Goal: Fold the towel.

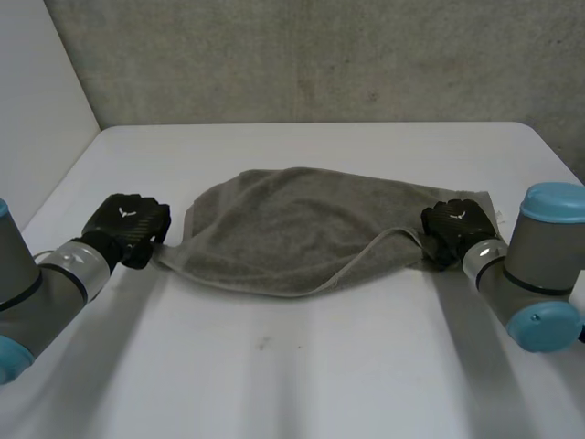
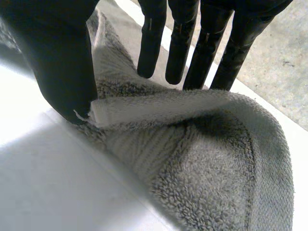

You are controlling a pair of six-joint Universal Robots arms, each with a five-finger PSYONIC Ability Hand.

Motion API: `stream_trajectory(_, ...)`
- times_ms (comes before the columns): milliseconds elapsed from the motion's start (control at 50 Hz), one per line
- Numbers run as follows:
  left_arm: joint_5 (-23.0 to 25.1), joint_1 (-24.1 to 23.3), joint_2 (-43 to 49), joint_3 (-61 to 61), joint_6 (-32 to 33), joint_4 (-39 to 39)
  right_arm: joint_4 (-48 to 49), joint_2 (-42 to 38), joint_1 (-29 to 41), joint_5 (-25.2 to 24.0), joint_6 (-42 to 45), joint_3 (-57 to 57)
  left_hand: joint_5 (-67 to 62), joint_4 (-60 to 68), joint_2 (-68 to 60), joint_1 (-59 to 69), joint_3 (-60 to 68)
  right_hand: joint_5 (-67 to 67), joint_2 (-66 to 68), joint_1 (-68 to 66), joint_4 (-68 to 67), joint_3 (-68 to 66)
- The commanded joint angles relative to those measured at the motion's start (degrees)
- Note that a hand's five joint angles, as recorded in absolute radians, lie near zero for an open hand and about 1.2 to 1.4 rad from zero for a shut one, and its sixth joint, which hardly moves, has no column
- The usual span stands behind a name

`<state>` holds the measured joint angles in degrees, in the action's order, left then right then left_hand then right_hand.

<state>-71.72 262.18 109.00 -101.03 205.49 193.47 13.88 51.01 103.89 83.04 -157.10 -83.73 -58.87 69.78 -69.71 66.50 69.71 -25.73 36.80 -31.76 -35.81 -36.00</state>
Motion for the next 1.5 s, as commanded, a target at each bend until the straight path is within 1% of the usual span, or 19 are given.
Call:
stream_trajectory(20, 0.0, 0.0, 0.8, 0.0, 0.1, 0.1, -0.5, -3.6, 0.0, 0.7, 1.0, 3.3, -11.1, 10.2, -10.3, 13.5, 10.3, -3.6, 2.6, -7.6, -3.5, -3.4)
stream_trajectory(80, 0.0, 0.0, 0.9, 0.0, 0.1, 0.1, -0.6, -3.9, 0.0, 0.7, 1.6, 4.2, -11.1, 10.2, -10.3, 13.5, 10.3, -9.3, 8.3, -13.3, -9.3, -9.1)
stream_trajectory(100, 0.0, 0.0, 0.9, 0.0, 0.0, 0.1, -0.7, -3.8, 0.0, 0.8, 2.1, 4.7, -11.1, 10.2, -10.3, 13.5, 10.3, -18.5, 17.4, -22.5, -18.4, -18.2)
stream_trajectory(120, 0.0, 0.0, 0.9, 0.0, 0.0, 0.1, -0.7, -3.8, 0.0, 0.8, 2.2, 4.7, -11.1, 10.2, -10.3, 13.5, 10.3, -18.6, 17.5, -22.6, -18.5, -18.3)
stream_trajectory(160, 0.0, 0.0, 0.8, 0.0, 0.0, 0.1, -0.8, -2.6, 0.0, 0.9, 3.1, 5.2, -11.1, 10.2, -10.3, 13.5, 10.3, -38.0, 36.9, -42.0, -37.9, -37.7)
stream_trajectory(200, 0.0, 0.0, 0.8, 0.0, 0.1, 0.1, -0.8, -1.4, -0.1, 0.8, 3.4, 5.2, -11.1, 10.2, -10.3, 13.5, 10.3, -44.2, 43.1, -48.2, -44.1, -43.9)
stream_trajectory(340, -0.3, 0.0, 0.2, 0.0, 0.1, -0.2, -2.2, 6.6, -0.7, 0.7, 3.7, 3.9, -11.1, 10.2, -10.3, 13.5, 10.3, -44.3, 43.2, -48.2, -44.2, -44.0)
stream_trajectory(420, -0.3, 0.0, -0.4, 0.0, 0.1, -0.7, -10.9, 11.3, -0.8, -0.2, 4.0, 4.4, -11.1, 10.2, -10.3, 13.5, 10.3, -44.3, 43.2, -48.2, -44.2, -44.0)
stream_trajectory(560, -0.3, 0.2, -2.5, -0.2, 0.1, -1.1, -24.1, 12.9, -1.8, -2.1, 4.1, 5.8, -11.1, 10.2, -10.3, 13.5, 10.3, -44.3, 43.2, -48.2, -44.2, -44.0)
stream_trajectory(660, 0.0, 0.2, -3.1, -1.4, 0.1, -1.5, -28.6, 11.9, -4.5, -6.0, 4.9, 3.1, -11.1, 10.2, -10.3, 13.5, 10.3, -31.4, 30.3, -35.4, -31.3, -31.1)
stream_trajectory(720, 0.0, 0.2, -3.1, -1.5, 0.1, -1.4, -28.1, 10.7, -5.1, -6.7, 5.0, 0.9, -11.1, 10.2, -10.3, 13.5, 10.3, -23.8, 22.8, -27.8, -23.8, -23.6)
stream_trajectory(860, 0.1, 0.1, -3.1, -1.7, 0.1, -1.5, -24.6, 8.8, -6.3, -6.8, 4.9, -2.5, -11.1, 10.2, -10.3, 13.5, 10.3, -23.1, 22.1, -27.1, -23.1, -22.9)
stream_trajectory(920, 0.1, 0.0, -3.1, -1.8, 0.1, -1.5, -23.5, 8.8, -6.5, -6.6, 5.0, -3.8, -11.1, 10.2, -10.3, 13.5, 10.3, -16.3, 15.2, -20.3, -16.2, -16.0)
stream_trajectory(1020, 0.1, -0.2, -3.1, -2.1, 0.1, -1.5, -22.7, 9.8, -6.6, -6.8, 5.0, -5.4, -11.1, 10.2, -10.3, 13.5, 10.3, -31.2, 30.1, -35.2, -31.1, -30.9)
stream_trajectory(1040, 0.1, -0.2, -3.1, -2.1, 0.1, -1.4, -22.1, 10.2, -6.6, -6.9, 5.1, -5.7, -11.1, 10.2, -10.3, 13.5, 10.3, -44.1, 43.1, -48.1, -44.1, -43.9)
stream_trajectory(1220, -0.1, -0.3, -2.9, -1.6, 0.6, -1.4, -21.6, 13.5, -6.4, -5.9, 10.6, -5.6, -11.1, 10.2, -10.3, 13.5, 10.3, -44.3, 43.2, -48.2, -44.2, -44.0)
stream_trajectory(1320, 0.1, -0.4, -1.5, 2.9, 1.0, -0.6, -21.2, 14.3, -5.7, -5.9, 18.3, 2.8, -11.1, 10.2, -10.3, 13.5, 10.3, -44.3, 43.2, -48.2, -44.2, -44.0)
stream_trajectory(1440, -1.5, -1.7, 2.0, 20.5, 0.0, -0.4, -16.6, 12.6, -4.2, -4.5, 16.3, 16.1, -11.1, 10.2, -10.3, 13.5, 10.3, -44.3, 43.2, -48.2, -44.2, -44.0)
stream_trajectory(1500, -3.3, -3.2, 2.1, 31.5, -1.8, 0.8, -8.1, 12.8, -1.9, -2.9, 12.3, 23.1, -11.1, 10.2, -10.3, 13.5, 10.3, -44.3, 43.2, -48.2, -44.2, -44.0)
